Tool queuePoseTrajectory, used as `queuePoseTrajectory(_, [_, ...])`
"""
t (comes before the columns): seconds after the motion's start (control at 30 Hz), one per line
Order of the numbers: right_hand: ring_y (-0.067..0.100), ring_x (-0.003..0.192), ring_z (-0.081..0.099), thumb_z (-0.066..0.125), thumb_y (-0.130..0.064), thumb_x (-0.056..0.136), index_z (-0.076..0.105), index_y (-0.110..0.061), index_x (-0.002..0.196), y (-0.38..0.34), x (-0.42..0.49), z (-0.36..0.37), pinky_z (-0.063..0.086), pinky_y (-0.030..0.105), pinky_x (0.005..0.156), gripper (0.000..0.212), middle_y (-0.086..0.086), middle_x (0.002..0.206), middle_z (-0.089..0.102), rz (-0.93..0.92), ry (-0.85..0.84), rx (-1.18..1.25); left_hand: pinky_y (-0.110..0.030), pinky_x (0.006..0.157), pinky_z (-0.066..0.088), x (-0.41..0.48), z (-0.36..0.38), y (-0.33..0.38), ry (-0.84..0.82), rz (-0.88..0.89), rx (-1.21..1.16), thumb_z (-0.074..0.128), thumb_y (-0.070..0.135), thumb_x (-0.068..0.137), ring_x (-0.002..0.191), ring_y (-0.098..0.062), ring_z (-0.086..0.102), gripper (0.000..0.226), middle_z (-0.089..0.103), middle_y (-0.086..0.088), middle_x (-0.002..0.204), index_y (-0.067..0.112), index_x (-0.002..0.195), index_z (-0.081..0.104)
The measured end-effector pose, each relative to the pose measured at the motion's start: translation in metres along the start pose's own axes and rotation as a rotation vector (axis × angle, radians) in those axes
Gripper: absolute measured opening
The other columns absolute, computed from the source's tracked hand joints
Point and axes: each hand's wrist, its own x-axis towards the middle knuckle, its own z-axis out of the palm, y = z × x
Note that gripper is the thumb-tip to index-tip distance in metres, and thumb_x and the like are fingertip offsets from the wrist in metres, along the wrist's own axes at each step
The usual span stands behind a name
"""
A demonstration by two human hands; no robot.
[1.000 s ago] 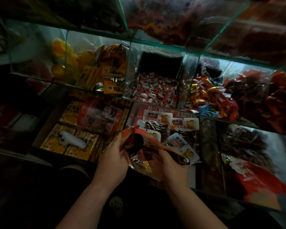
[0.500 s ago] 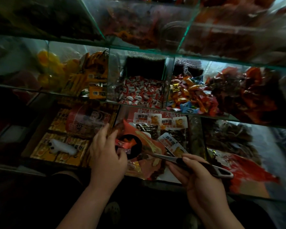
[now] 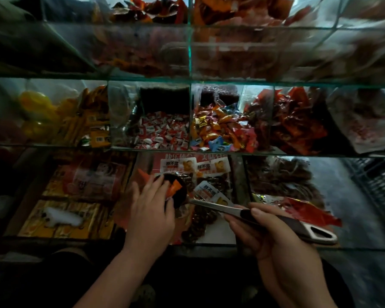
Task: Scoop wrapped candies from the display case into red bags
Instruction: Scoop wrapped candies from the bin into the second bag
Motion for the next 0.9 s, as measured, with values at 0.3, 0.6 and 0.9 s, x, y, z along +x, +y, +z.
queuePoseTrajectory(0.3, [0.033, 0.087, 0.079, 0.056, -0.002, 0.098, 0.064, -0.001, 0.093, -0.061, 0.020, 0.002, 0.064, 0.030, 0.069, 0.010, 0.015, 0.086, 0.080, -0.224, 0.109, 0.273, -0.039, 0.127, 0.008, 0.097, -0.007, 0.071, 0.016, 0.209, -0.296, 0.045, 0.046, 0.106, 0.155, -0.012, 0.010, 0.058, 0.018, 0.005, 0.169, 0.028, 0.159, 0.028])
queuePoseTrajectory(0.6, [0.008, 0.106, 0.070, 0.070, -0.008, 0.095, 0.074, -0.010, 0.108, -0.062, 0.117, 0.030, 0.059, 0.030, 0.089, 0.013, -0.003, 0.112, 0.073, -1.156, -0.117, -0.934, -0.027, 0.118, 0.014, 0.096, -0.006, 0.063, -0.053, 0.063, -0.307, 0.059, 0.033, 0.102, 0.153, -0.009, 0.015, 0.063, 0.020, 0.010, 0.168, 0.024, 0.158, 0.033])
queuePoseTrajectory(0.9, [0.015, 0.134, 0.058, 0.067, -0.012, 0.098, 0.071, -0.014, 0.126, -0.055, 0.071, 0.013, 0.051, 0.024, 0.103, 0.029, -0.001, 0.143, 0.060, -1.140, -0.245, -1.129, -0.022, 0.111, 0.019, 0.083, -0.009, 0.045, -0.034, -0.008, -0.336, 0.064, 0.030, 0.098, 0.148, -0.007, 0.024, 0.064, 0.026, 0.010, 0.164, 0.028, 0.156, 0.037])
